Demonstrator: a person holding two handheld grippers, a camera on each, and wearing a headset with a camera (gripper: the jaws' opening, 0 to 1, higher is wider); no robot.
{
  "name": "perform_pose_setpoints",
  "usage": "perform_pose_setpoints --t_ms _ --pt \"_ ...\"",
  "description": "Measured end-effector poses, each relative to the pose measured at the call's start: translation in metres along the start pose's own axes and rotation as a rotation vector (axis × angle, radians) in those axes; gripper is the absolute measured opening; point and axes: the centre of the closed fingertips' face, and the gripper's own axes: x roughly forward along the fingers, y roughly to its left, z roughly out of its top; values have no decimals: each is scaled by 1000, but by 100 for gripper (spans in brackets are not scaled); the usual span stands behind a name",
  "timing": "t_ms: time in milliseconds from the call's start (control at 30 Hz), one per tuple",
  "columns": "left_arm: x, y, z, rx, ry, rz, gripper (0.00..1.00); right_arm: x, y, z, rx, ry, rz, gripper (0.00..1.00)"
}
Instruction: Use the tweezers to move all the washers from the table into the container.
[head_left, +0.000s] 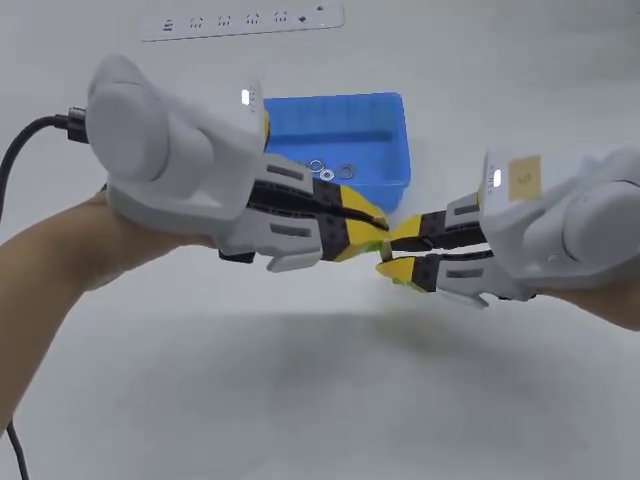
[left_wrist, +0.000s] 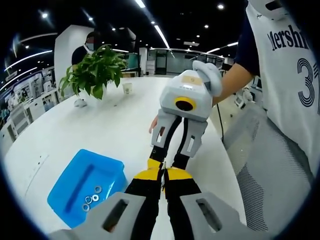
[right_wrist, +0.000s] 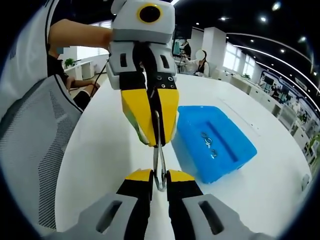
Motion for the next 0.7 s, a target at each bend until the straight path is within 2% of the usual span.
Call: perform_pose_setpoints --t_ms 300,700 --pt "1 -1 -1 3 20 -3 6 2 3 1 12 4 7 12" --pt "1 0 0 -10 11 -5 6 2 4 -1 20 7 15 11"
